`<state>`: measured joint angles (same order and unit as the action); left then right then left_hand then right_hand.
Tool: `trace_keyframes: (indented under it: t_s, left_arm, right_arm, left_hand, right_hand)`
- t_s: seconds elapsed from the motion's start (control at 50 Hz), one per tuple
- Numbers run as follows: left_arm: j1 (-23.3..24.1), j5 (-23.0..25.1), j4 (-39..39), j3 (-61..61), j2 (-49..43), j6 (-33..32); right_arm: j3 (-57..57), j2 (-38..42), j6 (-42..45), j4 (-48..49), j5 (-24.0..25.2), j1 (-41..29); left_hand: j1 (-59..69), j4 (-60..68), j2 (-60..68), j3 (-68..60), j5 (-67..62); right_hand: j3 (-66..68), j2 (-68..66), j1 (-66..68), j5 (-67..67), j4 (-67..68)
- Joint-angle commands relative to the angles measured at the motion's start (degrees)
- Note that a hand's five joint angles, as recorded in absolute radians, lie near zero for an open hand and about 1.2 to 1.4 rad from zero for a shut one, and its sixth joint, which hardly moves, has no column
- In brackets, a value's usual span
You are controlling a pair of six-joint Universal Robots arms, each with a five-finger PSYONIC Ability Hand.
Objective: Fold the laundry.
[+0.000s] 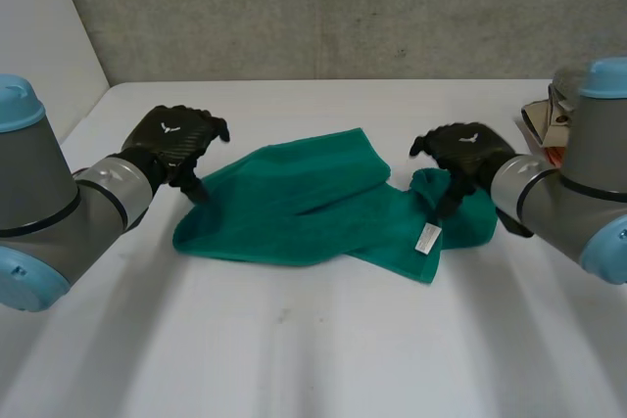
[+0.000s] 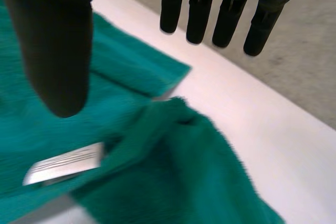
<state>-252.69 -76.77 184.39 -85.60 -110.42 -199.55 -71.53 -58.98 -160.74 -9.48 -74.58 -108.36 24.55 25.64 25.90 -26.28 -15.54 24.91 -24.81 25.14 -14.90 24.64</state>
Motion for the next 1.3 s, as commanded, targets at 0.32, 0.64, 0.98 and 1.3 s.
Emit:
trace_keyframes:
  t_s: [0.32, 0.64, 0.98, 1.3]
  left_arm:
    - [-0.88, 0.13, 1.14, 0.61, -1.02, 0.13]
    - [-4.83, 0.91, 0.62, 5.53, -5.58, -0.13]
    - [-4.49, 12.17, -11.95, 13.71, -18.59, -4.17]
    - [3.08, 5.23, -11.60, 17.92, -23.17, 0.03]
  right_arm:
    - [8.07, 14.85, 2.10, 4.91, -11.90, -14.42]
    - [8.86, -3.66, -2.82, -1.31, -4.89, -12.76]
    - [17.21, -14.67, -3.52, -9.85, -1.80, -14.33]
    - [23.81, -15.46, -5.72, -10.64, -6.10, -16.97]
  left_hand:
    - [-8.11, -9.21, -9.46, 9.84, 9.11]
    - [-14.55, -15.64, -15.90, 16.28, 15.54]
    - [-14.55, -15.64, -15.90, 16.28, 15.54]
    - [28.40, 27.31, 27.05, -26.67, -27.41]
  right_hand:
    - [30.94, -31.05, 30.72, -30.96, 31.21]
    - [55.09, -55.19, 54.86, -55.10, 55.36]
    - [55.09, -55.19, 54.86, -55.10, 55.36]
    - [55.09, -55.19, 54.86, -55.10, 55.36]
